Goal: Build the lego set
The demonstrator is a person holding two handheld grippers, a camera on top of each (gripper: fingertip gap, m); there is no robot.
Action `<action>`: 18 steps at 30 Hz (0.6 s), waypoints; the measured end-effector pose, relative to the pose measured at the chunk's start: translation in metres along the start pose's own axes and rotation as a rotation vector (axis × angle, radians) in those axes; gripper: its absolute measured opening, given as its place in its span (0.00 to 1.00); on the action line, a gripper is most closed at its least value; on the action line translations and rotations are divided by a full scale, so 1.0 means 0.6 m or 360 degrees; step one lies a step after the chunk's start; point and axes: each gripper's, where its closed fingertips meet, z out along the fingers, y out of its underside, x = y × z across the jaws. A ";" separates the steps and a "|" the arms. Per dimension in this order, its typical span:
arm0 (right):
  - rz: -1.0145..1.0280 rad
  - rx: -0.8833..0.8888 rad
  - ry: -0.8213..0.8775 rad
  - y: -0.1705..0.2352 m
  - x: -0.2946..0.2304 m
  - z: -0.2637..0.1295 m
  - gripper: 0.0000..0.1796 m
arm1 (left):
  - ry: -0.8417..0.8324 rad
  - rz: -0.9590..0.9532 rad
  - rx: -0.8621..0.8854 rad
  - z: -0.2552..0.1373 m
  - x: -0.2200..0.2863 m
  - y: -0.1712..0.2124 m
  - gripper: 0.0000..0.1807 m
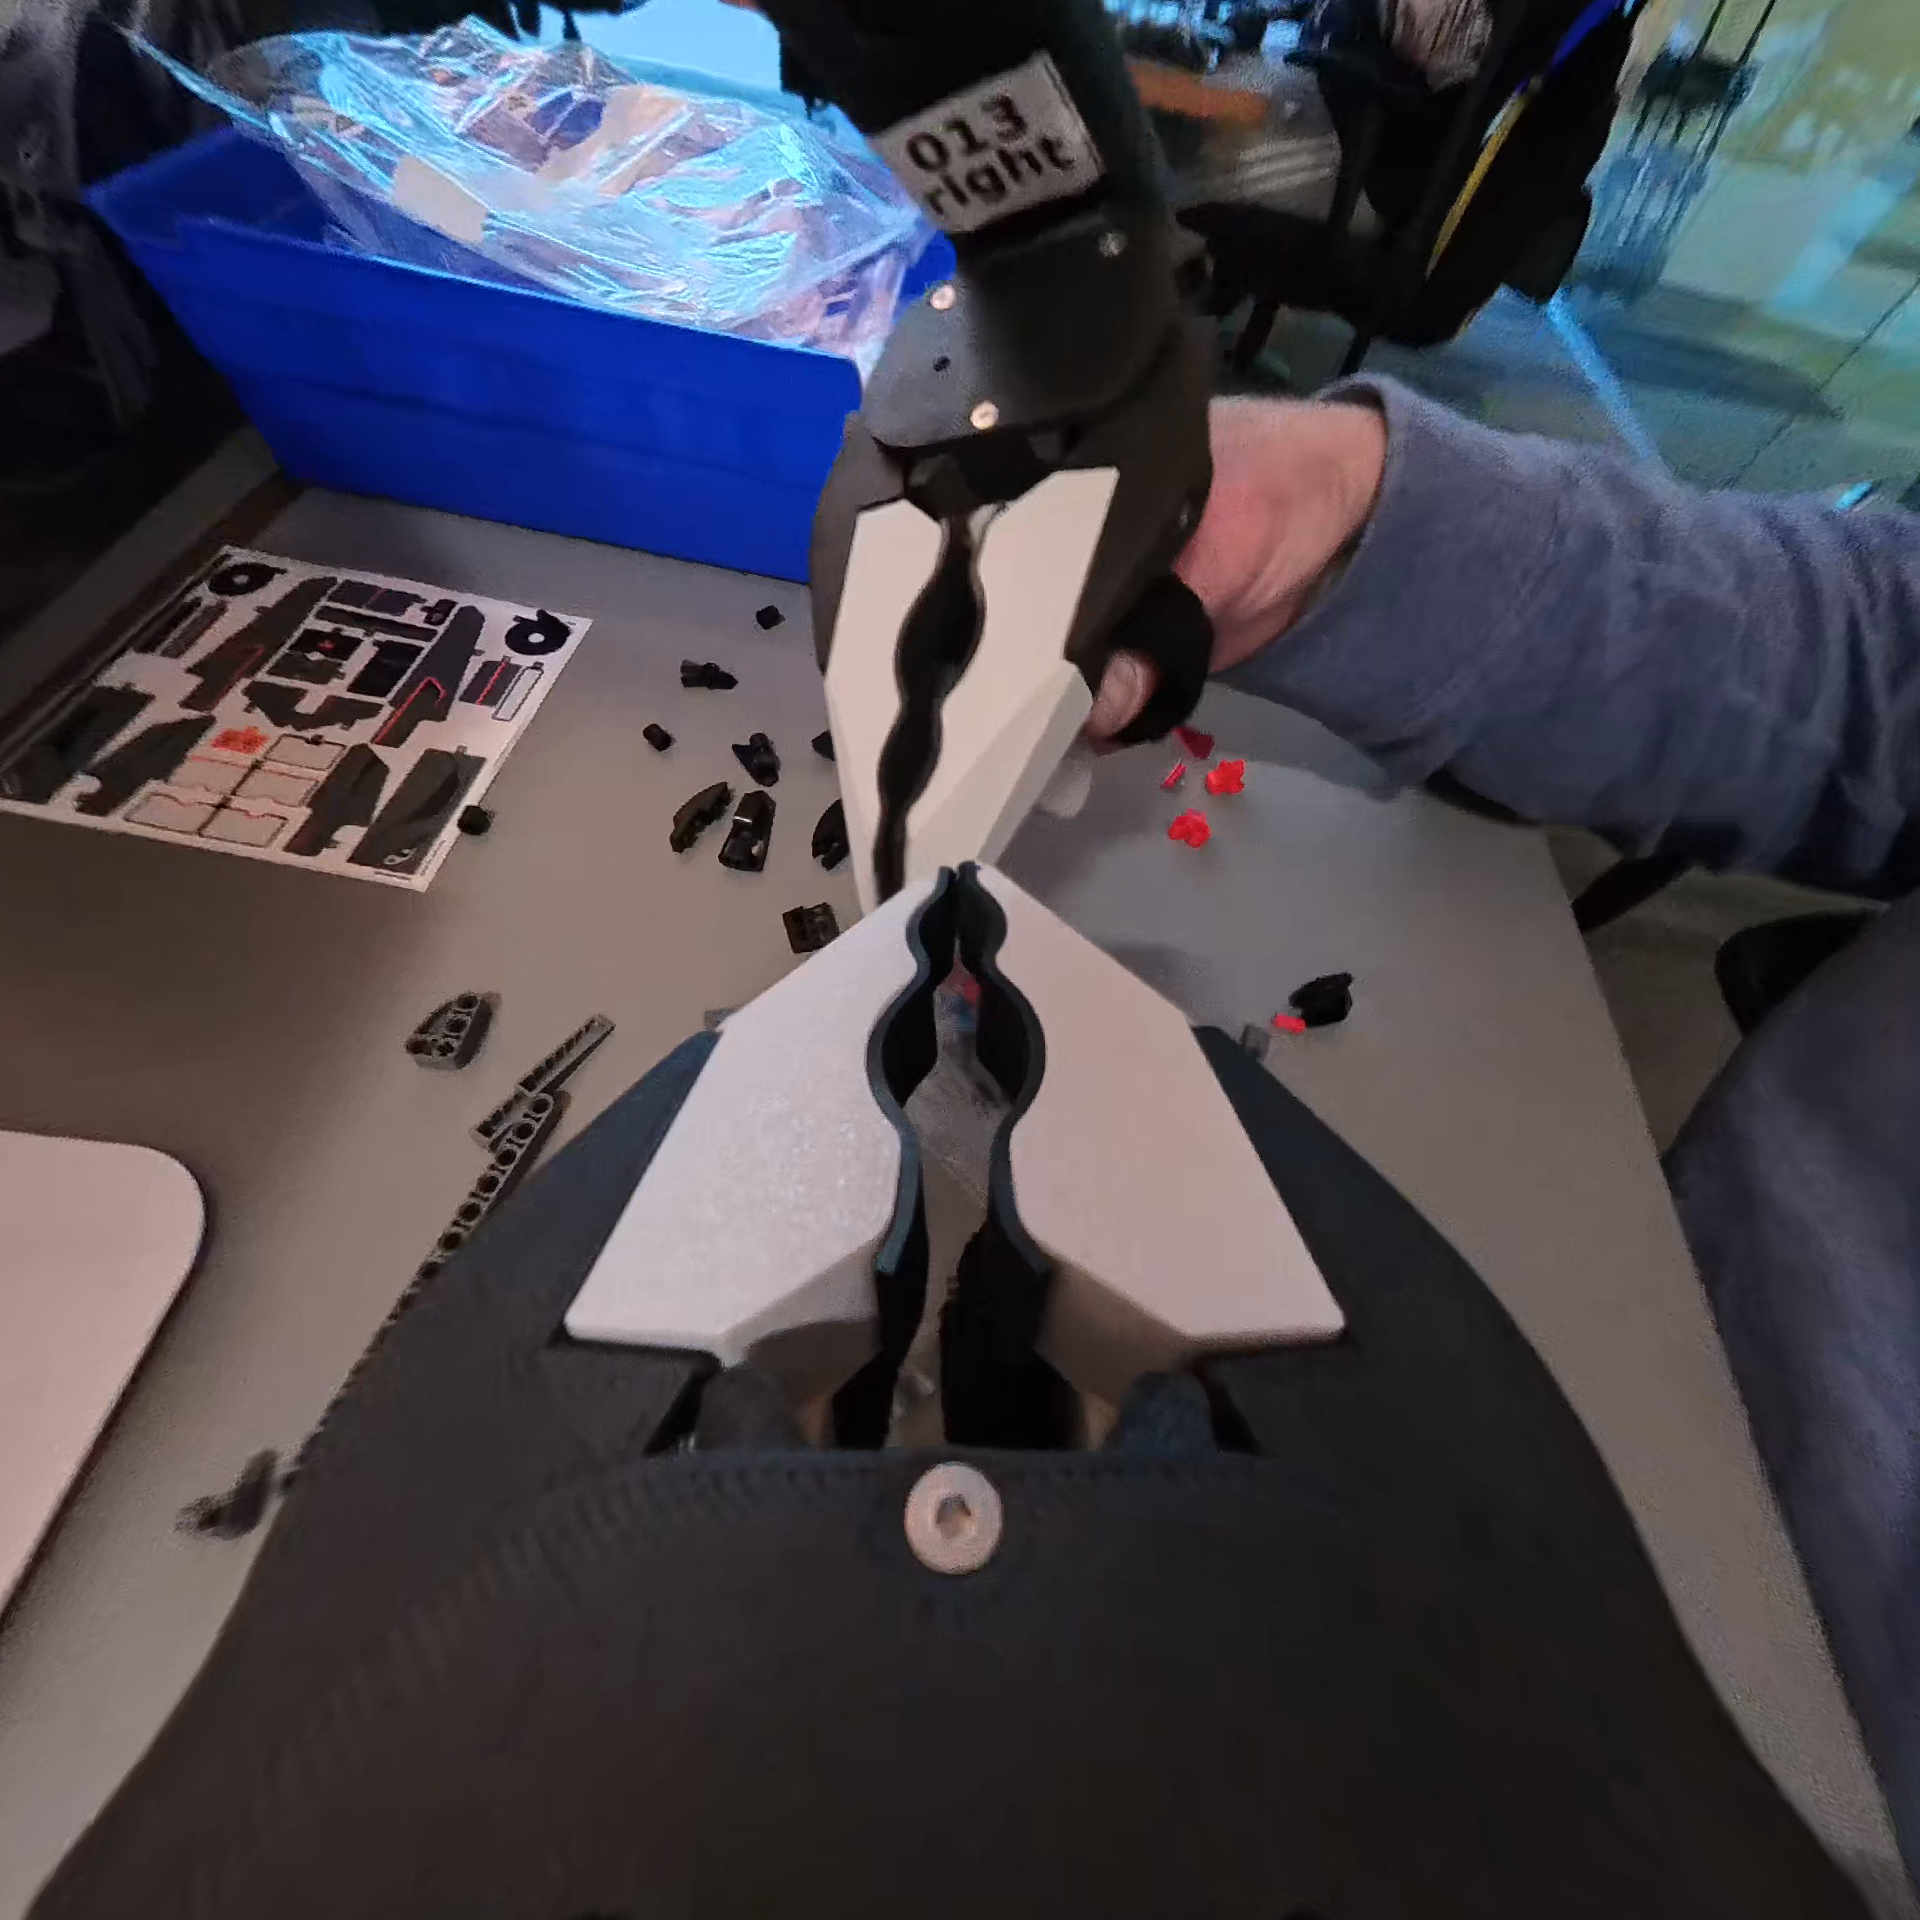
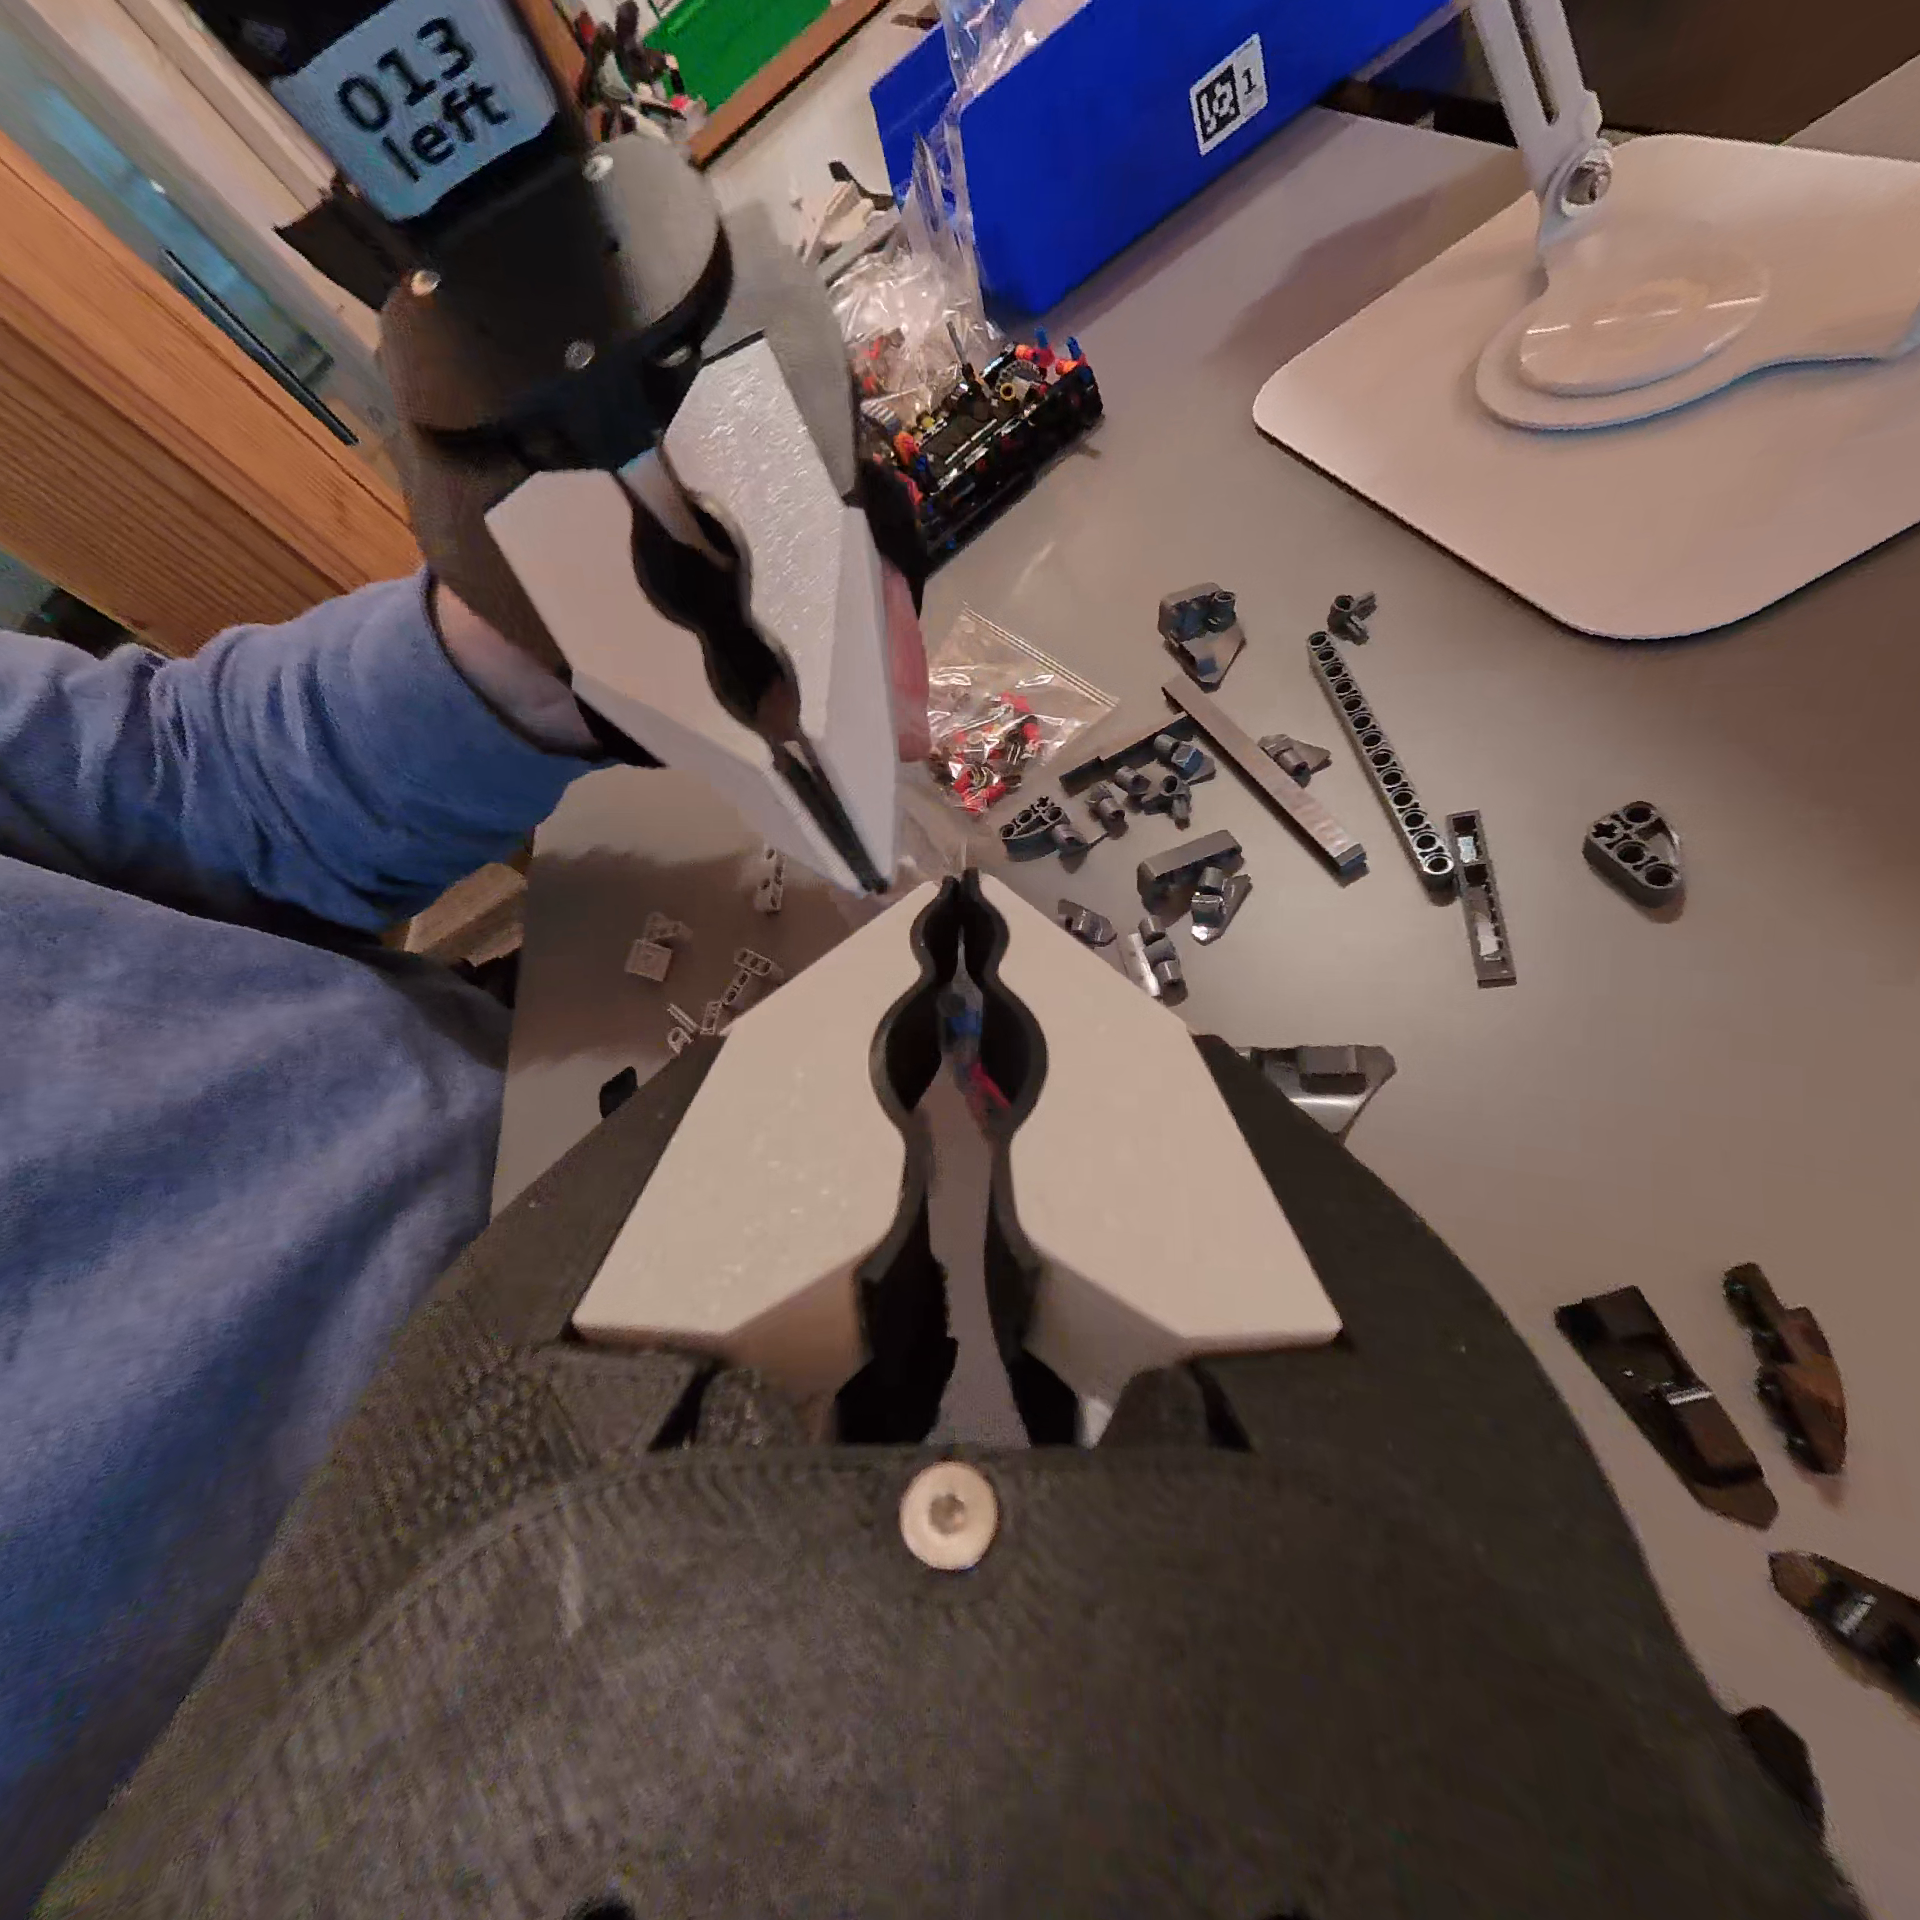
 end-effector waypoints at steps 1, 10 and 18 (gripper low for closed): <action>0.0018 0.0004 -0.0003 -0.001 -0.001 -0.002 0.00 | -0.0026 0.0065 -0.0029 0.001 0.003 0.002 0.00; 0.0140 0.0086 0.0056 -0.011 0.013 -0.024 0.00 | -0.0223 0.0472 -0.0230 -0.005 0.023 0.016 0.00; 0.0145 0.0084 0.0161 -0.008 0.029 -0.035 0.00 | -0.0203 0.0413 -0.0308 -0.022 0.026 0.042 0.00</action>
